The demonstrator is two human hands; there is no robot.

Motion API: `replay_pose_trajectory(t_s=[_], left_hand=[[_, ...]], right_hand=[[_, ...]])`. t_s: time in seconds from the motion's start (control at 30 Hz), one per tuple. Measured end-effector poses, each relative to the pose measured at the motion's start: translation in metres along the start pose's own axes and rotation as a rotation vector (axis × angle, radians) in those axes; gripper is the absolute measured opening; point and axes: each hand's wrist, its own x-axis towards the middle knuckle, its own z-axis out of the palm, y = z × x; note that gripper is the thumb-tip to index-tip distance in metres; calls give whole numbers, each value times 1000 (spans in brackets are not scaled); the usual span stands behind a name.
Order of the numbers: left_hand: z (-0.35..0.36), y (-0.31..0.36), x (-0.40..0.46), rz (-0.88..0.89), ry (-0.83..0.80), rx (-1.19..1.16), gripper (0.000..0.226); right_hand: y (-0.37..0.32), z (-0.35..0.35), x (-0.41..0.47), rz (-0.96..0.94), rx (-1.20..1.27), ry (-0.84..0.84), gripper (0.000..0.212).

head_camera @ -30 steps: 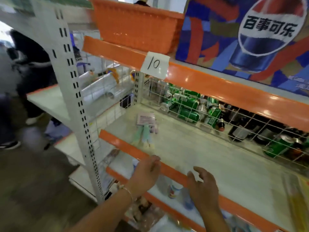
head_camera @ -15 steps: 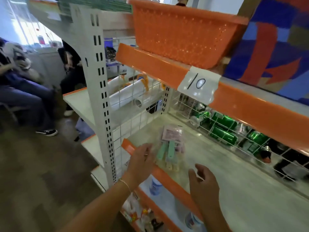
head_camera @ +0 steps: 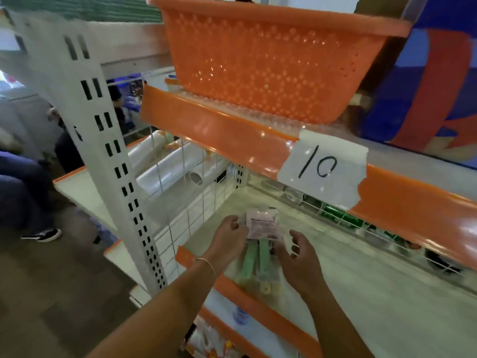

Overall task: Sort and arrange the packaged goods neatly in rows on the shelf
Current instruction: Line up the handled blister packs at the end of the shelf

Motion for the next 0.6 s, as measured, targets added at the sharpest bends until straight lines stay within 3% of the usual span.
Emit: replay_pose_trajectory(t_s=[0.07,0.17,0.4,0.6], left_hand=[[-2,-2,12,-22,-23,53,23],[-6,-7,32,-57,-89,149,43],[-3,0,42,-18,-186,256,18],[25,1,29,-5,-284,253,19]], right_hand=[[-8,7,3,35,17,21,56],[-17,16,4,85,-2,61,51],[-21,28,-10,138,-66,137,21],[-4,4,-31,234,-11,195,23]])
